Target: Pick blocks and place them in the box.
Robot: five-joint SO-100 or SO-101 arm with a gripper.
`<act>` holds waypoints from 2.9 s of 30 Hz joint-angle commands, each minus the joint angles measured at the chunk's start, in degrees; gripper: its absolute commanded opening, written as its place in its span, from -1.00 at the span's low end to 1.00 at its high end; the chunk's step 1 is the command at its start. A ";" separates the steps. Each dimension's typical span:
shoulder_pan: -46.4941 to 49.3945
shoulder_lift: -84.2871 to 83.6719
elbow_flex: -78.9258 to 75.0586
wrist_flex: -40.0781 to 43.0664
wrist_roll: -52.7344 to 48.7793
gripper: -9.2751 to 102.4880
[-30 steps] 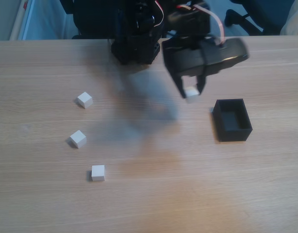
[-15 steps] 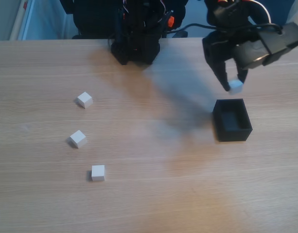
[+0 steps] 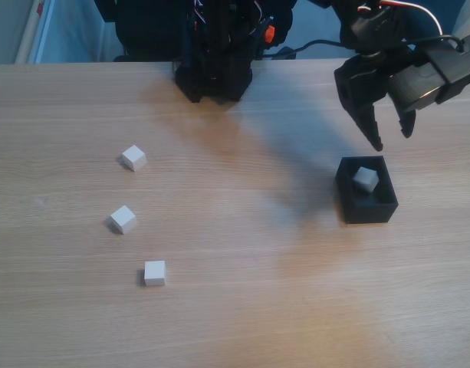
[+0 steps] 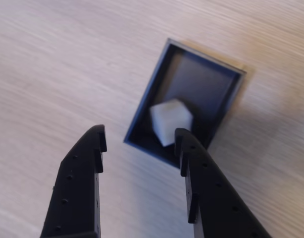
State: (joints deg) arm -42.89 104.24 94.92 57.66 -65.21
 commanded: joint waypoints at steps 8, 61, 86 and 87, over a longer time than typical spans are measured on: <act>7.29 8.35 2.02 5.27 -0.26 -0.78; 80.07 23.82 45.88 -8.09 -37.09 -0.52; 82.53 18.28 45.88 -13.01 -37.18 -0.51; 82.44 18.54 45.88 -12.92 -37.18 -0.51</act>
State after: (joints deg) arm 39.38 120.76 141.86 45.35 -102.57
